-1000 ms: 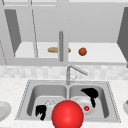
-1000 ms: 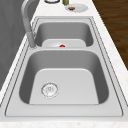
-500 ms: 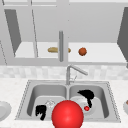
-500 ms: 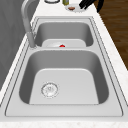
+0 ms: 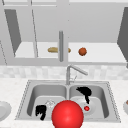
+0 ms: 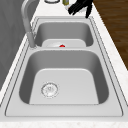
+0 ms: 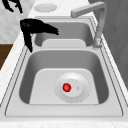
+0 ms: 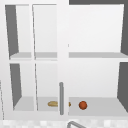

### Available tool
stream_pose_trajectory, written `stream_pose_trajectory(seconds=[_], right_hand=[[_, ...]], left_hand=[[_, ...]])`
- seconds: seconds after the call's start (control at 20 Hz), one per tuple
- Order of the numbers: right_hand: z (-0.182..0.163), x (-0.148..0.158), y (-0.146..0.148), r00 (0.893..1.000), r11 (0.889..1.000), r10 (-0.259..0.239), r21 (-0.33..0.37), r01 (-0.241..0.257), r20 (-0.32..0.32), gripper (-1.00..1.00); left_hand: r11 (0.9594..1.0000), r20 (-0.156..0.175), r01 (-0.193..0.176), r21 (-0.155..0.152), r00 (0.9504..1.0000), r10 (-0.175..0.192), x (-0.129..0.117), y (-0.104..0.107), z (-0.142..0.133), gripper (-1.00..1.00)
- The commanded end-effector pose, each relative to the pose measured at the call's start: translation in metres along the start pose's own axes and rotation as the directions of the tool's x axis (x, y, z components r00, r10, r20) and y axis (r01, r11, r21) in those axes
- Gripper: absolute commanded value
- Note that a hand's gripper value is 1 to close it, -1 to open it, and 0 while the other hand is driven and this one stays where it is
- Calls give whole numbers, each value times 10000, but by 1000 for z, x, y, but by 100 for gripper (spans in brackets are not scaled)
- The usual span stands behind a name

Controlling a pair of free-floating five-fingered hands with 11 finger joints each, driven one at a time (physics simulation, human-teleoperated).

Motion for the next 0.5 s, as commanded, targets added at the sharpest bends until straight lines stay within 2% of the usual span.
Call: stream_pose_trajectory(seconds=[0.0,0.4,0.45], right_hand=[[-25,-9,-5,9989,9946,397,-951,-420,-268,-100],[-79,-32,-16,9969,9784,708,-1924,-759,-332,-100],[-89,-34,-14,9978,9814,615,-1807,-650,-250,-100]], left_hand=[[10000,0,0,0,10000,0,0,0,0,0],[10000,0,0,0,10000,0,0,0,0,0],[10000,0,0,0,10000,0,0,0,0,0]])
